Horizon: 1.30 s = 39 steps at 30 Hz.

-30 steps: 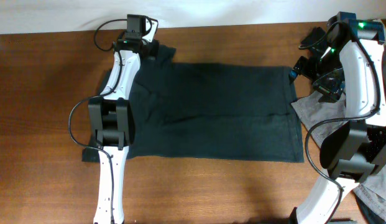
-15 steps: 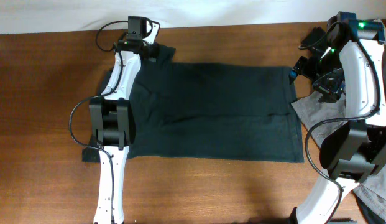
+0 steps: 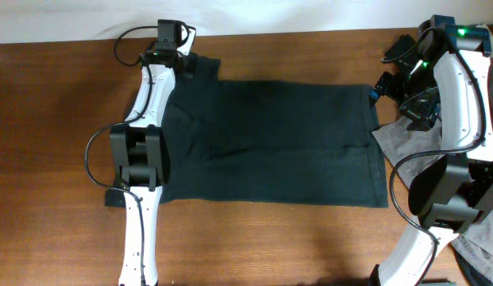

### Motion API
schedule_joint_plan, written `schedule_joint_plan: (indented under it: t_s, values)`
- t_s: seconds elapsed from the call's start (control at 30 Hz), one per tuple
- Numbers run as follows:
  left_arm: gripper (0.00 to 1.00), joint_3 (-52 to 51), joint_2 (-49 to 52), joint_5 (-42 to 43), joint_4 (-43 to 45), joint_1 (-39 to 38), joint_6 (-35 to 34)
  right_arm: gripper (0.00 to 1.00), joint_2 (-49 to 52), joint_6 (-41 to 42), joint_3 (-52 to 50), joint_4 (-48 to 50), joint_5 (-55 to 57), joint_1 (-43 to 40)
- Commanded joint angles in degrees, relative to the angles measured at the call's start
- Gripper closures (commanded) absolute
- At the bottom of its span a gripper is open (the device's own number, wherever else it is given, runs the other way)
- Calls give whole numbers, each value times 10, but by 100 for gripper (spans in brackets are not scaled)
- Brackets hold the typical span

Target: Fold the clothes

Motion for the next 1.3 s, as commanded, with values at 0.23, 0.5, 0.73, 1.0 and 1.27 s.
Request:
schedule_joint_plan:
  t_s: [0.23, 0.5, 0.73, 1.0, 1.27]
  values:
    - [58, 2, 24, -15, -2, 3, 3, 1, -1, 2, 8, -2, -1, 3]
    - [79, 2, 24, -15, -7, 5, 3, 1, -1, 2, 8, -2, -1, 3]
    - [95, 1, 24, -15, -10, 5, 3, 1, -1, 2, 8, -2, -1, 3]
    - [99, 17, 14, -15, -12, 4, 3, 1, -1, 2, 8, -2, -1, 3]
    - [99, 51, -40, -15, -53, 4, 3, 1, -1, 2, 8, -2, -1, 3]
